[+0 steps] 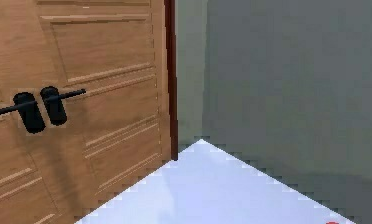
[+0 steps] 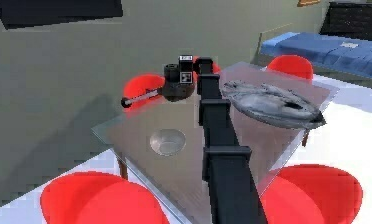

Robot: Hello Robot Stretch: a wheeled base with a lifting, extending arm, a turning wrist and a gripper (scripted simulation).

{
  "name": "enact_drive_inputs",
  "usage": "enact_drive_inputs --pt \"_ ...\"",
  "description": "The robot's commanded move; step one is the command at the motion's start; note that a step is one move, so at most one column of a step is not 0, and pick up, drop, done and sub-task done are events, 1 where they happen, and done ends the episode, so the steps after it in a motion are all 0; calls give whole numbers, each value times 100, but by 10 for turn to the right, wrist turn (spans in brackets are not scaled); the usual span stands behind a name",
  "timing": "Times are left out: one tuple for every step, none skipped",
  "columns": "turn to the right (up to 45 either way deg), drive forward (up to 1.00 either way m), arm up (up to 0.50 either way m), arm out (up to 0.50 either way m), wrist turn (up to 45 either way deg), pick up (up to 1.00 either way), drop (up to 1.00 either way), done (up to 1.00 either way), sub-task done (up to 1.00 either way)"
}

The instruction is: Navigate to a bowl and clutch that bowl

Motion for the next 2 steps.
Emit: enact_drive_inputs --pt "0 0 0 0 360 0 0 0 0" --pt "0 0 -30 0 0 0 0 0 0"
